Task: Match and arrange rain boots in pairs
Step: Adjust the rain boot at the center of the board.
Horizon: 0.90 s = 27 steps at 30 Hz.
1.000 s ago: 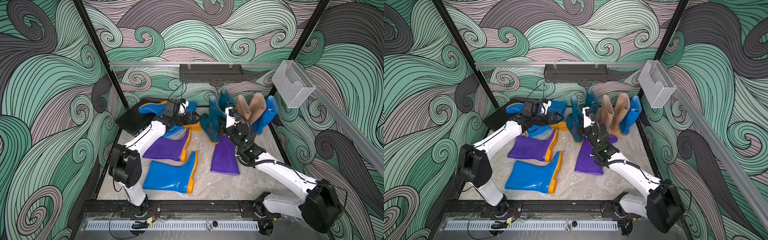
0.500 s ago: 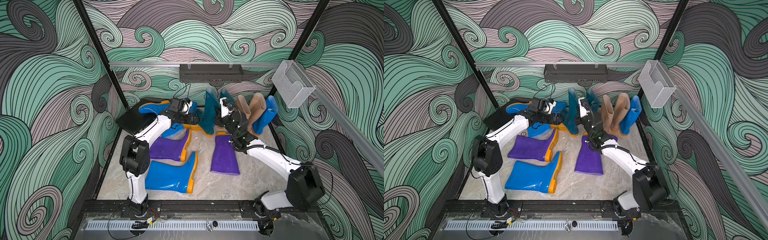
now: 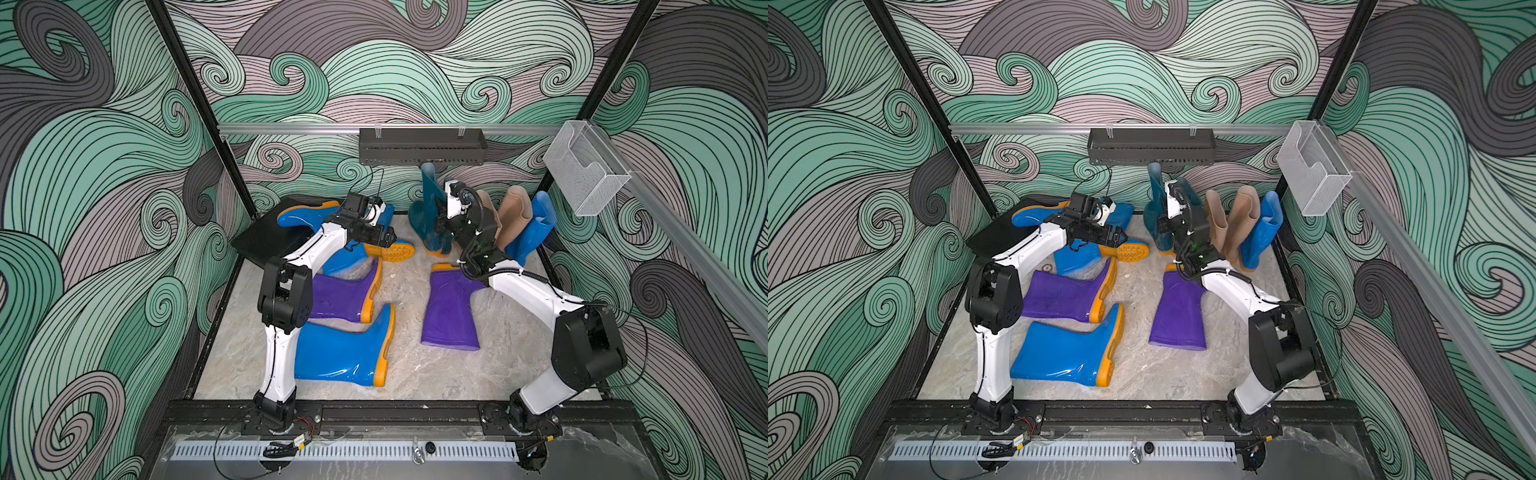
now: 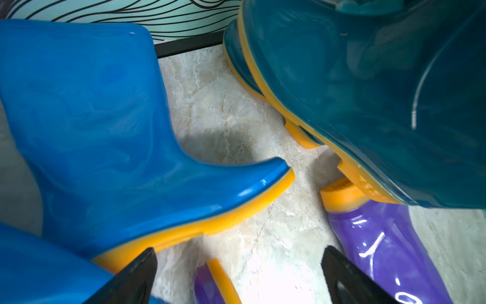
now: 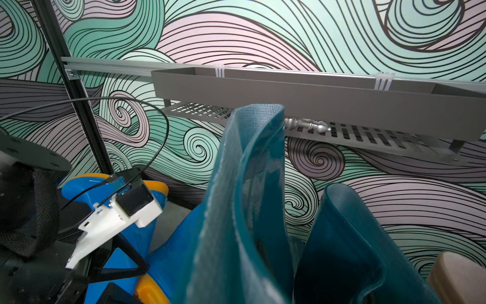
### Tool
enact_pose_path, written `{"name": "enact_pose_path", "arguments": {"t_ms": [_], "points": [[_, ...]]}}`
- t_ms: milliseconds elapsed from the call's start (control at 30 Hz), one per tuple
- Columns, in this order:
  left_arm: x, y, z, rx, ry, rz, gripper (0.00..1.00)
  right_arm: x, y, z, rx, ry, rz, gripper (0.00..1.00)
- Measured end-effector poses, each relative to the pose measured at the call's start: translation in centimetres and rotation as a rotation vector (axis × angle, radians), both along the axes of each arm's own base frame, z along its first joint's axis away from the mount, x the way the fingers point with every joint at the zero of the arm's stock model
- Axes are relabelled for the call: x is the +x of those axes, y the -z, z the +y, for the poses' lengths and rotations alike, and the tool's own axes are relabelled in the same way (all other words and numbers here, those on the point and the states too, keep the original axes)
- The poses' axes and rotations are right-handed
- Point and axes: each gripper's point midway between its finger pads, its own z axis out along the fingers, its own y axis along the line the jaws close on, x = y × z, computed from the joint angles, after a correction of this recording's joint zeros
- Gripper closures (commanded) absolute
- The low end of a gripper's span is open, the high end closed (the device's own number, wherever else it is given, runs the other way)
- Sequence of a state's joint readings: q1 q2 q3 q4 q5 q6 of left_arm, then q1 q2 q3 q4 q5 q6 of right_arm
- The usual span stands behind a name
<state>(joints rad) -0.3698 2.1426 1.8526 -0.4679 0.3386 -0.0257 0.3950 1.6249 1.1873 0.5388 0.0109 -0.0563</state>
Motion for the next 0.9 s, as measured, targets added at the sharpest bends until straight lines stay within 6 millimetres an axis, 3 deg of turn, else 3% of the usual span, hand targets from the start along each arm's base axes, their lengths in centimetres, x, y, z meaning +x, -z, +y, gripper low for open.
{"name": "enact_pose_path", "arguments": {"t_ms": [300,900], "points": [[0.1,5.4,-1.2,0.132,0.188,-0.041,0.02,1.2,3.8,1.0,-0.055,-0.039,0.052,1.00],[0.7,5.4,-4.2,0.313,0.408,-0.286,0.08,1.8,2.8,0.9,-0.109,-0.012,0.046,1.00]]}}
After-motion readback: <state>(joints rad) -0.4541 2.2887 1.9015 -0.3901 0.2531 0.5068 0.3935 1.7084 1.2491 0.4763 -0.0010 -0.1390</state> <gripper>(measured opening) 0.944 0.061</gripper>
